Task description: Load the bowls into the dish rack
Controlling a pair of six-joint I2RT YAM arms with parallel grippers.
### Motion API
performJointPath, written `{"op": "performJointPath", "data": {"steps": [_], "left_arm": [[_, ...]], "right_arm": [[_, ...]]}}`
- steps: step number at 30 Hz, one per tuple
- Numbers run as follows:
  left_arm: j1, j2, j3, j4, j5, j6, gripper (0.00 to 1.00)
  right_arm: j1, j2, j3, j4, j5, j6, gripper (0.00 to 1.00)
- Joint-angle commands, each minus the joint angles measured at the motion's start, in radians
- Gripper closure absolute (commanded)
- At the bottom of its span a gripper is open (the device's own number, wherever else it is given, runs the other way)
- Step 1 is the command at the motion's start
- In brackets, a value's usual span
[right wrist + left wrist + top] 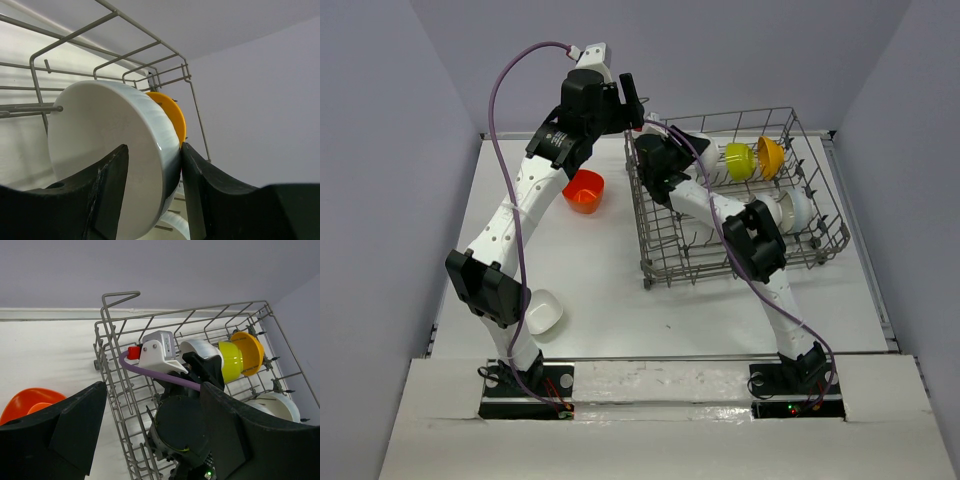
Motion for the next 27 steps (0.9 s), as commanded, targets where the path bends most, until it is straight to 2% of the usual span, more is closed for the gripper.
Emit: {"op": "performJointPath", "data": {"steps": [1,6,23,27], "left_arm": [[0.000,-0.030,0.042,0.023,0.011,0.007,0.16],[-0.001,-0.029,0.044,0.023,0.011,0.006,0.16],[-0.004,-0.027,0.044,0.024,0.007,0.004,0.16],[-0.006,-0.030,0.042,0.023,0.007,0.004,0.16]], "right_arm": [[0.077,0.062,-0.006,-0.209,-0.160,0.182,0.50],[0.077,0.051,0.020,-0.297,-0.211,0.245,0.50],[0.077,0.013,0.055,-0.416,-0.297,0.396,0.46],[0.077,0.005,0.060,-0.423,-0.300,0.406,0.40]]}}
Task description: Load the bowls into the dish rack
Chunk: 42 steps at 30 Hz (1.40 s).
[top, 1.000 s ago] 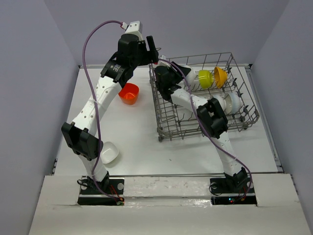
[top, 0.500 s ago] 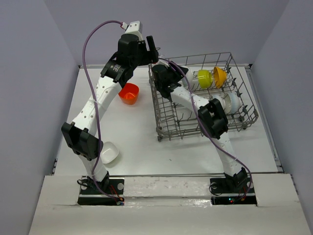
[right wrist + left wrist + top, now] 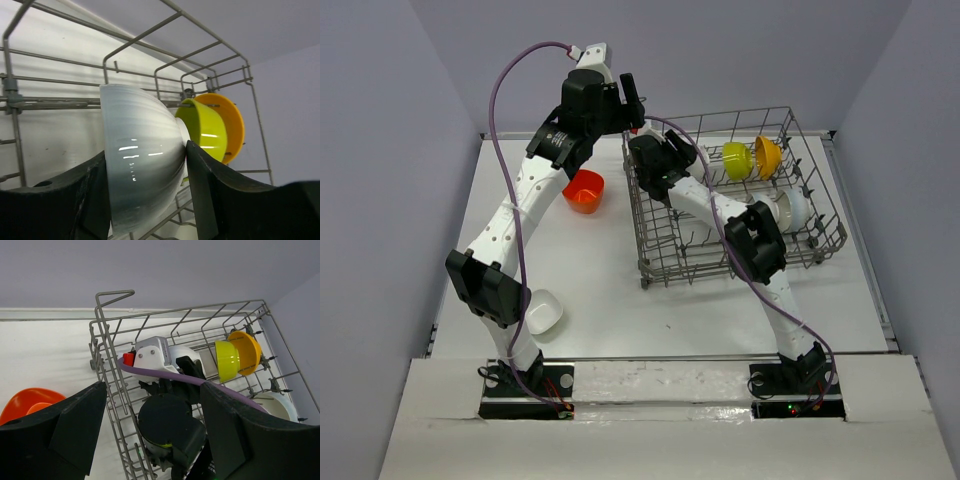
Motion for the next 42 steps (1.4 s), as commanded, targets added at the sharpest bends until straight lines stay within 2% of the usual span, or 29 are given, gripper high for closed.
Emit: {"op": "performJointPath", "data": {"steps": [1,11,21,31,42], "left_arm": [[-0.004,-0.030,0.042,0.023,0.007,0.006,0.16],[-0.008,-0.032,0.041,0.023,0.006,0.008,0.16],[-0.010,-0.035,0.036,0.025,0.001,0.009,0.16],[-0.012,-0.037,0.036,0.025,-0.015,0.012,0.16],[-0.013,-0.040,0.024,0.025,-0.046,0.021,0.16]], "right_arm": [[0.063,0.019,0.001,-0.100,-0.125,0.033,0.39],[0.063,-0.027,0.007,-0.141,-0.171,0.096,0.30],[0.063,-0.096,0.007,-0.170,-0.210,0.148,0.13],[0.054,-0.229,-0.039,-0.221,-0.350,0.258,0.11],[0.034,-0.325,-0.098,-0.245,-0.352,0.292,0.08]]}}
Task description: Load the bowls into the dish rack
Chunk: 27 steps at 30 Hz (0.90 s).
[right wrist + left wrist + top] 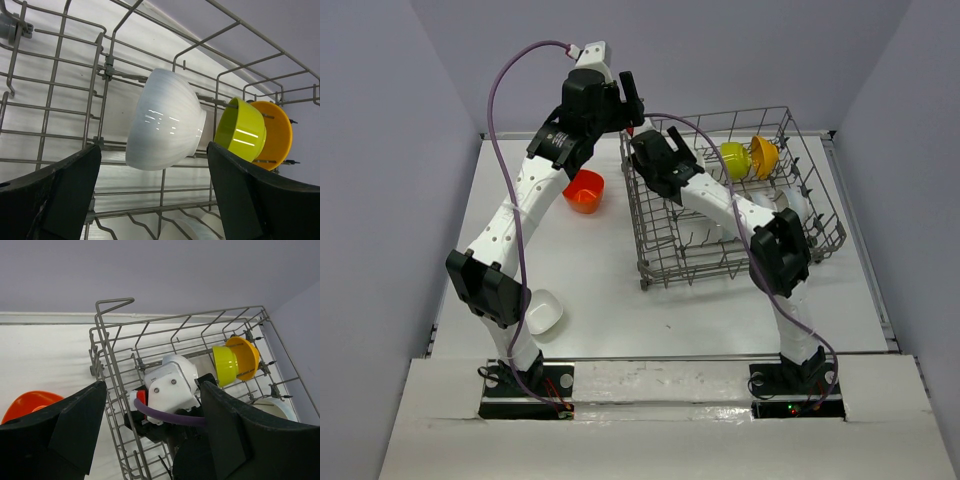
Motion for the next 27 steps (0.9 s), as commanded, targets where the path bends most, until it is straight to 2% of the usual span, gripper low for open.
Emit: {"op": "performJointPath", "data": {"steps": [1,13,19,23,27], "left_arm": [[-0.006,-0.040,0.022,0.003,-0.023,0.021,0.16],[-0.007,-0.076,-0.019,0.021,-0.059,0.030,0.16],[-0.007,-0.124,-0.077,0.018,-0.159,0.027,0.16],[-0.006,-0.188,-0.166,0.031,-0.225,0.009,0.16],[-0.001,-0.270,-0.289,0.037,-0.306,-0.010,0.16]], "right_arm": [[-0.003,-0.108,-0.013,0.024,-0.017,0.050,0.08],[-0.056,-0.242,-0.104,0.017,0.098,0.096,0.07],[-0.067,-0.361,-0.147,0.014,0.084,0.153,0.07],[-0.067,-0.536,-0.244,0.011,0.059,0.261,0.07],[-0.067,-0.714,-0.344,0.015,-0.036,0.395,0.06]]}}
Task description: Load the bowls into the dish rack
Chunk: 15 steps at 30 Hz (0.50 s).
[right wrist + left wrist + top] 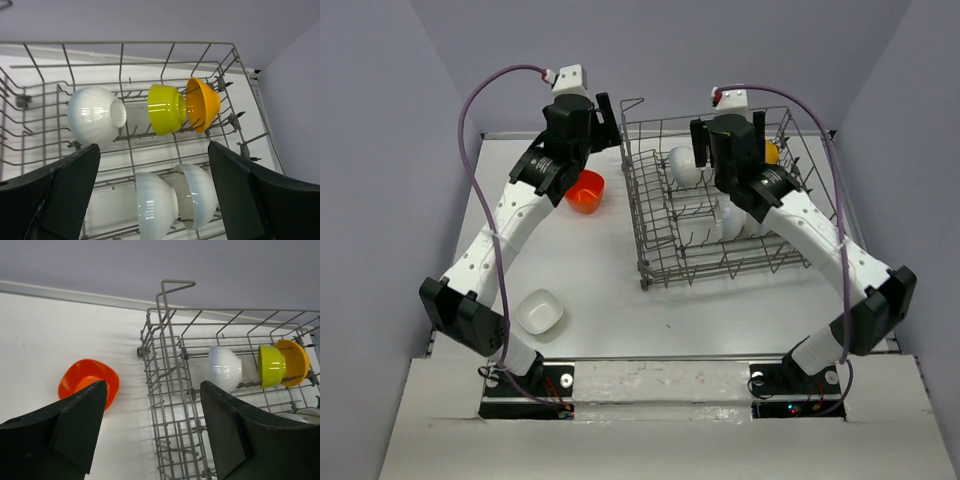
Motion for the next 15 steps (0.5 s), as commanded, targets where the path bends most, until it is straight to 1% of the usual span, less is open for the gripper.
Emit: {"op": "performJointPath", "data": {"steps": [1,3,4,7,9,10,12,13,15], "left_arm": [[0.002,-0.116,-0.128,0.035,-0.132,-0.023,0.16],[0.007,-0.180,-0.195,0.046,-0.152,-0.037,0.16],[0.010,-0.222,-0.257,0.047,-0.165,-0.042,0.16],[0.013,-0.300,-0.362,0.038,-0.178,-0.066,0.16],[0.014,-0.341,-0.407,0.032,-0.176,-0.079,0.16],[0.016,-0.361,-0.447,0.028,-0.173,-0.086,0.16],[0.014,-0.421,-0.482,0.021,-0.170,-0.102,0.16],[0.014,-0.456,-0.515,0.015,-0.166,-0.108,0.16],[0.014,-0.486,-0.541,0.003,-0.164,-0.112,0.16]], "right_arm": [[0.001,-0.195,-0.096,0.040,-0.111,0.178,0.04],[0.001,-0.286,-0.162,0.043,-0.155,0.219,0.02],[0.001,-0.314,-0.181,0.042,-0.189,0.228,0.02],[0.001,-0.423,-0.242,0.042,-0.208,0.271,0.01],[0.001,-0.474,-0.267,0.042,-0.260,0.310,0.01],[0.001,-0.494,-0.279,0.040,-0.360,0.320,0.01],[0.001,-0.528,-0.302,0.021,-0.489,0.357,0.01],[0.001,-0.529,-0.307,0.014,-0.612,0.374,0.00],[0.001,-0.516,-0.319,0.002,-0.712,0.412,0.00]]}}
